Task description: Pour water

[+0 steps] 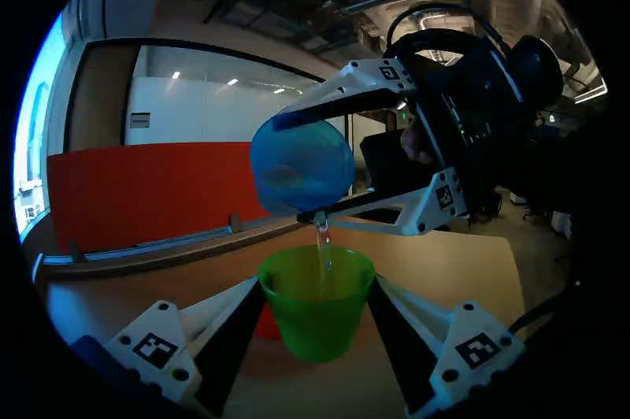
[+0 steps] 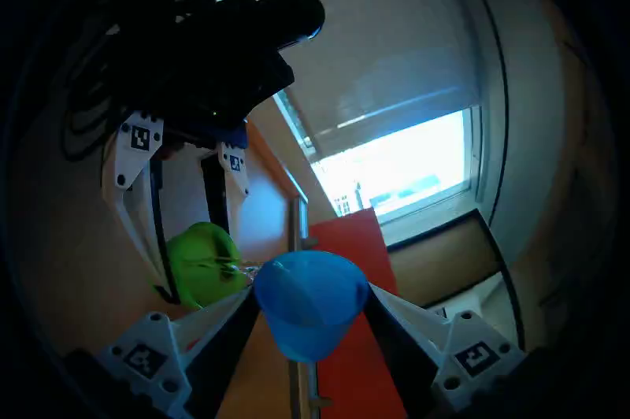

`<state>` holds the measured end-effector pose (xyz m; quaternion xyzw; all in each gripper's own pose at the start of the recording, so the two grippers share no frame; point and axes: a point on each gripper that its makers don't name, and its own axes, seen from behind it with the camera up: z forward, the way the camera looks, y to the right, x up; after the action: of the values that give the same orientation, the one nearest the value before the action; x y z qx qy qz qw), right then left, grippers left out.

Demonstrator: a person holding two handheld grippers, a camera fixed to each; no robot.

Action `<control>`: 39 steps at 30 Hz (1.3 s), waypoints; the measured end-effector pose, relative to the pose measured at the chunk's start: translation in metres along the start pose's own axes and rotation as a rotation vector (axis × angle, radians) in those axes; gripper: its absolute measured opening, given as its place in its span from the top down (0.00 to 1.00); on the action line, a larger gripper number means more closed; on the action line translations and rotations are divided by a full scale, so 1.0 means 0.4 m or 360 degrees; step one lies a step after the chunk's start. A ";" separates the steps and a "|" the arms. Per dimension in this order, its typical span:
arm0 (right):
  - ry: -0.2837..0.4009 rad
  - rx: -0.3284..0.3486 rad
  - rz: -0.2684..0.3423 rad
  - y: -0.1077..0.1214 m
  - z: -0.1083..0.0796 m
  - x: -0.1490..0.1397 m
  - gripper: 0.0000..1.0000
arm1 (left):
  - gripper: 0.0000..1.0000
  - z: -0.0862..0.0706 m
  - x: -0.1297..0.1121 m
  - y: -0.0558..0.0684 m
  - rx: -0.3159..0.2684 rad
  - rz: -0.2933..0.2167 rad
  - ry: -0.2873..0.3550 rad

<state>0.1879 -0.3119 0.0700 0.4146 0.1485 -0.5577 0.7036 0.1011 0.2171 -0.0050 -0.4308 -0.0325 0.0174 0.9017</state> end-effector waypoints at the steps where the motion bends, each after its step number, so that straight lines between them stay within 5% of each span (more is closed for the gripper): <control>1: -0.0001 -0.0001 -0.0004 0.001 0.000 0.000 0.09 | 0.14 0.000 -0.001 0.000 0.0001 0.0001 -0.0001; 39: -0.0023 -0.0031 -0.0132 0.020 0.004 -0.015 0.08 | 0.14 0.004 -0.002 0.012 -0.0014 0.0016 -0.0010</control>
<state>0.1927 -0.3089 0.0783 0.3972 0.1660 -0.5879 0.6849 0.1002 0.2211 -0.0077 -0.4349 -0.0332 0.0232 0.8996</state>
